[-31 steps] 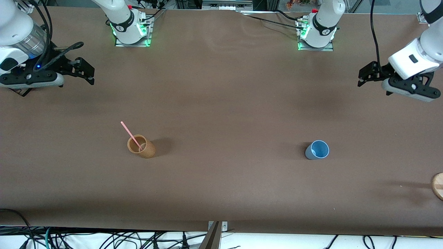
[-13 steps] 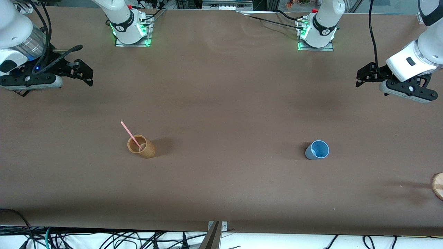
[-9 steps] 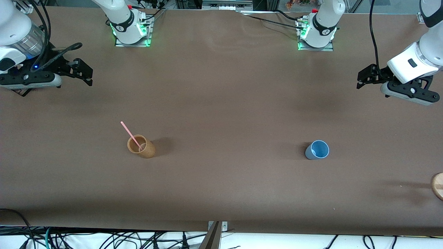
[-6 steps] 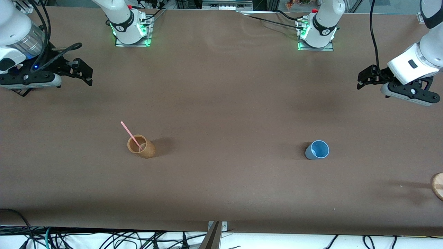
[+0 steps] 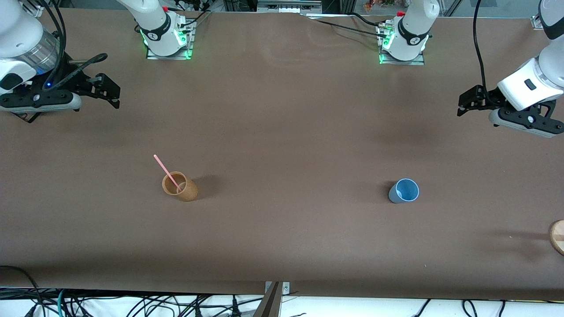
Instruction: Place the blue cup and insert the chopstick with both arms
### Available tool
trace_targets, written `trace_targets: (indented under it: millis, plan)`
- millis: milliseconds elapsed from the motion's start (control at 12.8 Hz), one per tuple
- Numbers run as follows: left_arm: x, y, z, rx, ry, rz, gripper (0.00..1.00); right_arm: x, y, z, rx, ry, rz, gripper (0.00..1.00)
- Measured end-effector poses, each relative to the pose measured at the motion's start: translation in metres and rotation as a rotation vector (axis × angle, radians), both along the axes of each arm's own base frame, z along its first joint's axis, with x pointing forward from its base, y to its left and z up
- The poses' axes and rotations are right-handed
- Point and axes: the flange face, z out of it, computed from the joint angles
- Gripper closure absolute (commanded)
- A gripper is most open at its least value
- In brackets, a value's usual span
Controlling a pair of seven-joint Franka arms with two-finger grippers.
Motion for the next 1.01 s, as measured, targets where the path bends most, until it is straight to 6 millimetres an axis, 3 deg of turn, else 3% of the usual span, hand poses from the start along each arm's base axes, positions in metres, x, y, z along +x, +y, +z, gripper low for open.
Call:
trace_targets:
  millis: [1013]
  plan:
    - [0.0, -0.003, 0.0, 0.0, 0.007, -0.005, 0.0, 0.0, 0.01, -0.009, -0.009, 0.023, 0.019, 0.0]
